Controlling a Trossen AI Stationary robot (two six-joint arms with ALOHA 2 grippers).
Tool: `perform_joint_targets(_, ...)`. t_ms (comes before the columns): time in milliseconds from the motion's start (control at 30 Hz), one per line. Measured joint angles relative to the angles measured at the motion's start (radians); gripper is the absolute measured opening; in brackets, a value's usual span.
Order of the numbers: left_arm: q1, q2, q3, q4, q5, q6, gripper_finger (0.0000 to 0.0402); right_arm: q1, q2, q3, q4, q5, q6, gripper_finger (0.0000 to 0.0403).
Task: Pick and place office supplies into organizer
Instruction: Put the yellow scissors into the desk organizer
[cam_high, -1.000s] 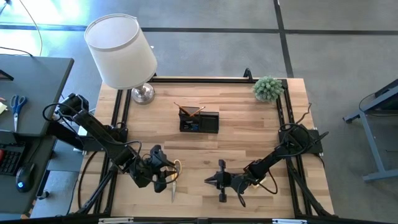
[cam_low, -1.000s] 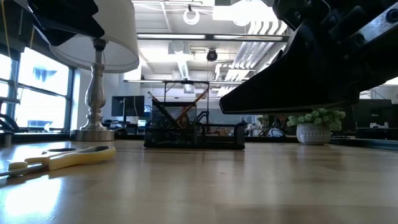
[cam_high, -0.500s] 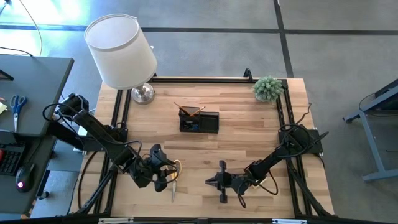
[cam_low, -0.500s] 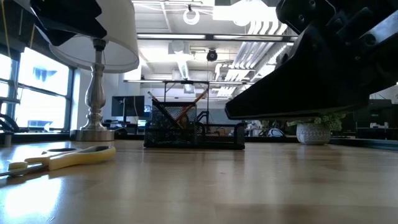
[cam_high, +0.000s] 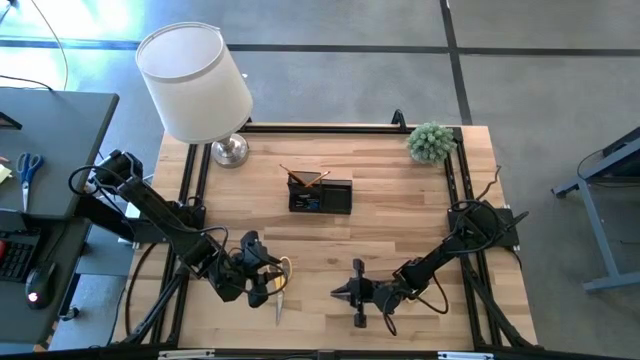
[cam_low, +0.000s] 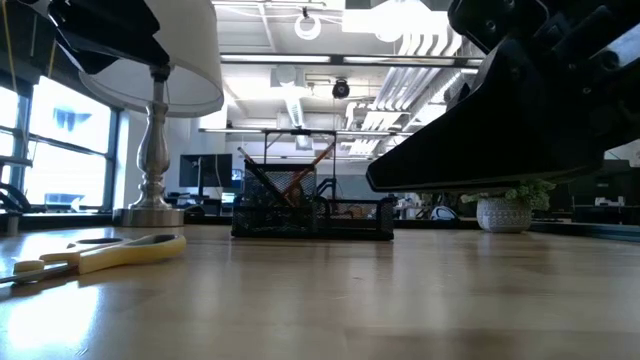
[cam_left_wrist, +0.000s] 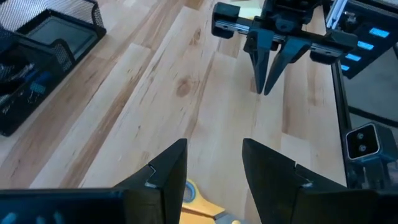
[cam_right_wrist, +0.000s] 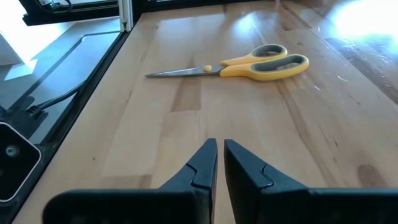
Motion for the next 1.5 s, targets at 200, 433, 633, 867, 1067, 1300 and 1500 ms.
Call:
perform_joint_targets(200, 0.000, 0.000, 0.000, 0.001, 0.036, 0.023, 0.0143, 0.000, 0.000, 0.000, 0.000, 0.000, 0.000, 0.0033)
perform_joint_targets(433, 0.000, 0.000, 0.000, -0.110, 0.157, -0.082, 0.0143, 0.000, 0.000, 0.000, 0.000, 0.000, 0.001, 0.0041)
perform_joint_targets(633, 0.000, 0.020, 0.000, -0.367, 0.200, -0.280, 0.0143, 0.000, 0.000, 0.000, 0.000, 0.000, 0.003, 0.0042)
perform_joint_targets(867, 0.000, 0.084, 0.000, -0.331, 0.216, -0.209, 0.0143, 0.000, 0.000, 0.000, 0.000, 0.002, 0.002, 0.0042)
perform_joint_targets(1067, 0.018, 0.140, 0.000, -0.331, 0.123, -0.157, 0.0143, -0.001, 0.000, 0.000, -0.009, 0.001, 0.004, 0.0038)
perform_joint_targets(1300, 0.080, 0.196, 0.000, -0.300, 0.161, -0.156, 0.0143, -0.001, 0.000, 0.000, -0.014, 0.001, 0.006, 0.0036)
perform_joint_targets(1500, 0.120, 0.255, 0.000, -0.291, 0.269, -0.149, 0.0143, -0.001, 0.000, 0.000, -0.014, 0.000, 0.007, 0.0042)
